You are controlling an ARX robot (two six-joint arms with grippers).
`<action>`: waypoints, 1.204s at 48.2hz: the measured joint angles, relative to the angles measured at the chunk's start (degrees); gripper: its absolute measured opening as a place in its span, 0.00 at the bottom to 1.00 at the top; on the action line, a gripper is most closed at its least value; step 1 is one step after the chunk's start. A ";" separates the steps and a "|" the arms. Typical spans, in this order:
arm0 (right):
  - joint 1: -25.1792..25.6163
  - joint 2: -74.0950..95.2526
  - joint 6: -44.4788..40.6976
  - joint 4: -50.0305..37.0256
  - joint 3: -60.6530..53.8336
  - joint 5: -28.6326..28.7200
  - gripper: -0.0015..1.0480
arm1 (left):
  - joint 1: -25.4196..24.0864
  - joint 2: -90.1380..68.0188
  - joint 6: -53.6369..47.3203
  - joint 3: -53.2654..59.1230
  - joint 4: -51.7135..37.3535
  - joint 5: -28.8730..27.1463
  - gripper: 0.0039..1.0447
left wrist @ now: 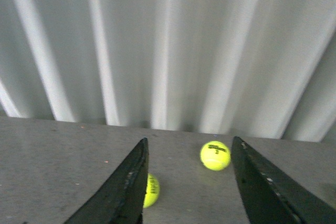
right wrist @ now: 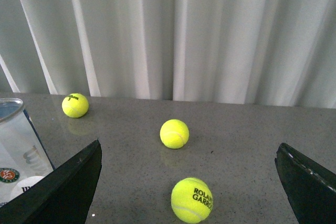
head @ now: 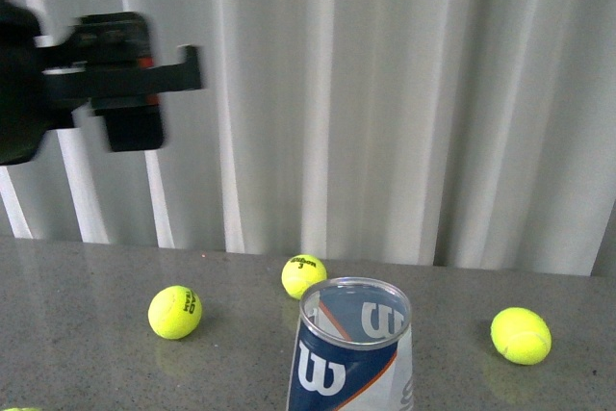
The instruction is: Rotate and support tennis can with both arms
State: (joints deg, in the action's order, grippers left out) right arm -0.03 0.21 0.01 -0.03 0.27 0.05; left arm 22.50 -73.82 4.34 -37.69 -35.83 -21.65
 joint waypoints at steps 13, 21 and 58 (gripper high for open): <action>0.00 0.00 0.00 0.00 0.00 0.02 0.93 | -7.30 11.02 -3.30 16.85 -5.38 7.19 0.05; 0.00 0.00 0.00 0.00 0.00 0.04 0.93 | -10.60 16.57 -3.76 22.36 -5.66 10.23 0.03; 0.00 0.00 0.00 0.00 0.00 0.04 0.93 | -22.36 42.42 -3.93 36.28 5.03 21.57 0.03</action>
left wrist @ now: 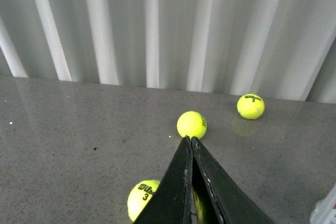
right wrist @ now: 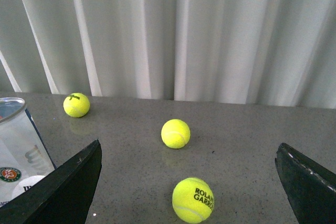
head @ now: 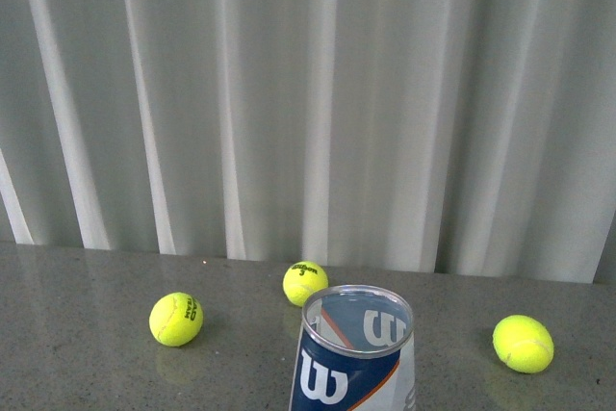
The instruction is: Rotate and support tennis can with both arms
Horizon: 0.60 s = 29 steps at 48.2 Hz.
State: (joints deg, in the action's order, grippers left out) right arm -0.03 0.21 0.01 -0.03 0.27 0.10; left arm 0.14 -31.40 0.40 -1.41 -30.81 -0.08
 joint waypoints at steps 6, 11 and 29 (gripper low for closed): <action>0.00 0.00 0.00 0.00 0.00 0.00 0.93 | 0.00 4.09 -0.09 0.02 3.74 0.07 0.03; 0.00 0.00 0.00 0.00 0.00 0.00 0.93 | 0.00 8.15 -0.09 0.02 7.37 0.07 0.03; 0.00 0.00 0.00 0.00 0.00 0.00 0.93 | 0.00 15.78 -0.09 0.02 14.95 0.07 0.03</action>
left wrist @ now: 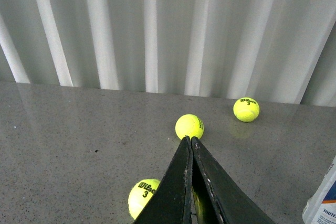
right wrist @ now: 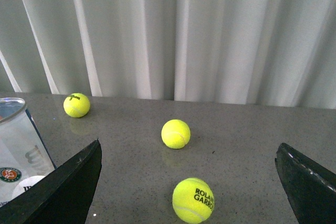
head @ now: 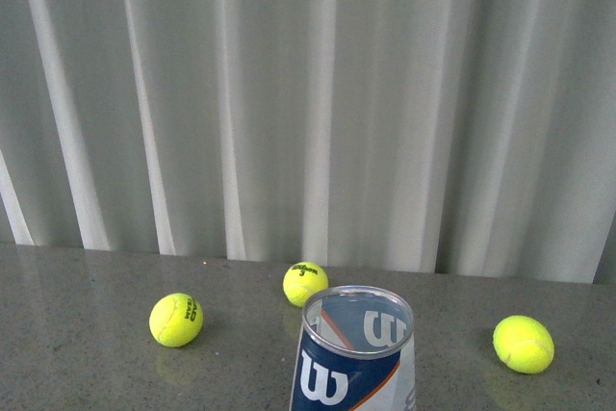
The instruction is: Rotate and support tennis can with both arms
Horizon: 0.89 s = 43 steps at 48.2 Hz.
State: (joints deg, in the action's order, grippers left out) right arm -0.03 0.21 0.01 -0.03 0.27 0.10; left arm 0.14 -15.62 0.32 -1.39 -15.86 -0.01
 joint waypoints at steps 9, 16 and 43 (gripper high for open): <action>0.00 0.00 0.00 0.00 0.00 0.00 0.93 | 0.00 2.99 -0.02 0.00 2.97 0.00 0.03; 0.00 0.00 0.00 0.00 0.00 0.00 0.93 | 0.00 4.96 -0.02 0.00 5.01 0.00 0.03; 0.00 0.00 0.00 0.00 0.00 0.00 0.93 | 0.00 15.39 -0.04 -0.02 15.82 0.00 0.35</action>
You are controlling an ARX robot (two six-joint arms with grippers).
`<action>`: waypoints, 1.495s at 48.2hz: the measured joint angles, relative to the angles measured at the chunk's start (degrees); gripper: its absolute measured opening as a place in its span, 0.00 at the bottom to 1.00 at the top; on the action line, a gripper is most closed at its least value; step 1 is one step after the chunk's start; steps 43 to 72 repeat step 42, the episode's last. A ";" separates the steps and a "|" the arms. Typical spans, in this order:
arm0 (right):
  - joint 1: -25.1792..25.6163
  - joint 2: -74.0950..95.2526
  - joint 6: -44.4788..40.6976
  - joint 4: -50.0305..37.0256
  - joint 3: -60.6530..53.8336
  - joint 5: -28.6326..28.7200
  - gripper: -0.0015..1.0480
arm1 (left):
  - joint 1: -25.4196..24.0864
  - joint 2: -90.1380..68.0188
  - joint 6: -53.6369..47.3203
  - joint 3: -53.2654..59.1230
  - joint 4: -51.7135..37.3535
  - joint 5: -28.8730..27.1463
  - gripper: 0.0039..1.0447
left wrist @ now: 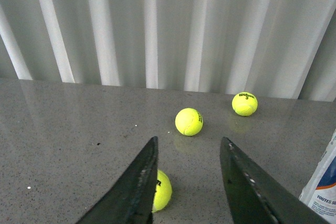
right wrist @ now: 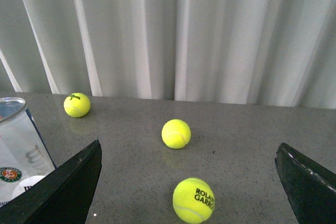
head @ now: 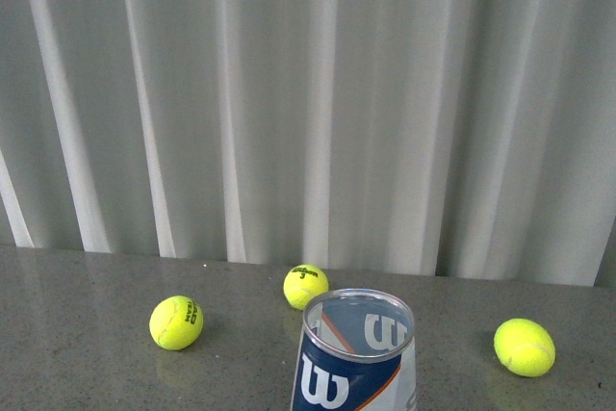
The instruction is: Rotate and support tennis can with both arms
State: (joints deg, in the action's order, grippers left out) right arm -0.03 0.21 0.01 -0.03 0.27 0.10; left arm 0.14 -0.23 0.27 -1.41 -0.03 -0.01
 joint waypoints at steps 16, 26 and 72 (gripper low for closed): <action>0.00 0.00 0.00 0.00 0.00 0.00 0.93 | 0.00 0.00 0.00 0.00 0.00 0.00 0.92; 0.00 0.00 0.00 0.00 0.00 0.00 0.93 | 0.00 0.00 -0.04 0.00 0.00 0.00 0.94; 0.00 0.00 0.00 0.00 0.00 0.00 0.93 | 0.00 0.00 -0.04 0.00 0.00 0.00 0.94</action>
